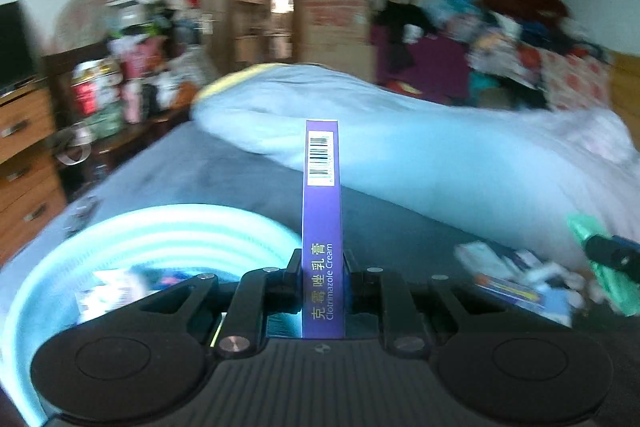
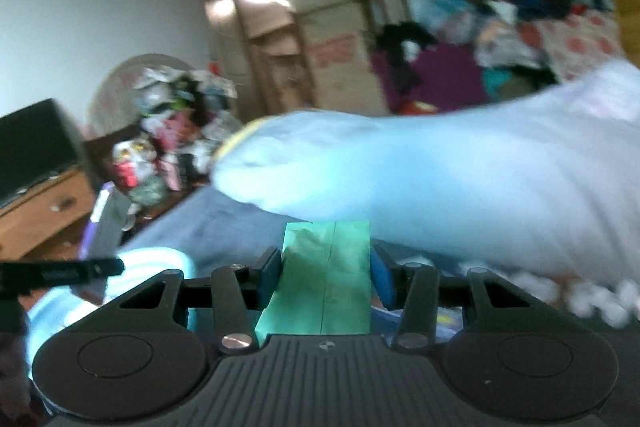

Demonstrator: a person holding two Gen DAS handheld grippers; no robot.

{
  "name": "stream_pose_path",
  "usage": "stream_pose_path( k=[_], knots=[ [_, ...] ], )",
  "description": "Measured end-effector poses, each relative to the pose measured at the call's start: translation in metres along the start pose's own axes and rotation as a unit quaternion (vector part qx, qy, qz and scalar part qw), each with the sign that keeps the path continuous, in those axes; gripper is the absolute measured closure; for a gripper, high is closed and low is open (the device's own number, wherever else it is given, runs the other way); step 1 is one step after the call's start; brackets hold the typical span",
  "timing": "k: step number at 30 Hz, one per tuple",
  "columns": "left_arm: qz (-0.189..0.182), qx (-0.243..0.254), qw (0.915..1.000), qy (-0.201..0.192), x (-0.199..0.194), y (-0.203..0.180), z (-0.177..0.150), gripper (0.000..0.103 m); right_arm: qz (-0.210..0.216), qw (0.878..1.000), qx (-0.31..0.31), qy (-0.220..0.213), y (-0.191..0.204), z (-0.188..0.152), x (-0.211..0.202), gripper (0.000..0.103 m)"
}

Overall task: Organize objects
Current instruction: 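Carry the purple box and green packet over the blue basket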

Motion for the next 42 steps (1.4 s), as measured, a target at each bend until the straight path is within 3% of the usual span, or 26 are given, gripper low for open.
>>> stream_pose_path(
  k=[10,20,29,42],
  knots=[
    [0.052,-0.067,0.9961,-0.024,-0.067,0.132,0.019,0.084,0.073,0.994,-0.084,0.023,0.122,0.063,0.032,0.054],
    [0.082,-0.116,0.9898,-0.004,-0.070,0.212,0.003,0.084,0.112,0.983,-0.126,0.078,0.224,0.083,0.072,0.053],
    [0.071,-0.132,0.9882,0.032,-0.046,0.233,-0.020,0.084,0.103,0.975,-0.155,0.119,0.270,0.064,0.091,0.053],
    [0.062,-0.127,0.9874,0.072,-0.010,0.232,-0.030,0.084,0.093,0.972,-0.158,0.146,0.278,0.051,0.112,0.053]
  ],
)
Point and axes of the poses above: each gripper's, at about its wrist camera, not at the fingertips, and x roughly the way its jaws point, y to its left, z to its top, the point moved 1 cm from there along x, roughly the way its jaws point, and after that the axes turned 14 degrees about y, right-handed, at the moved point
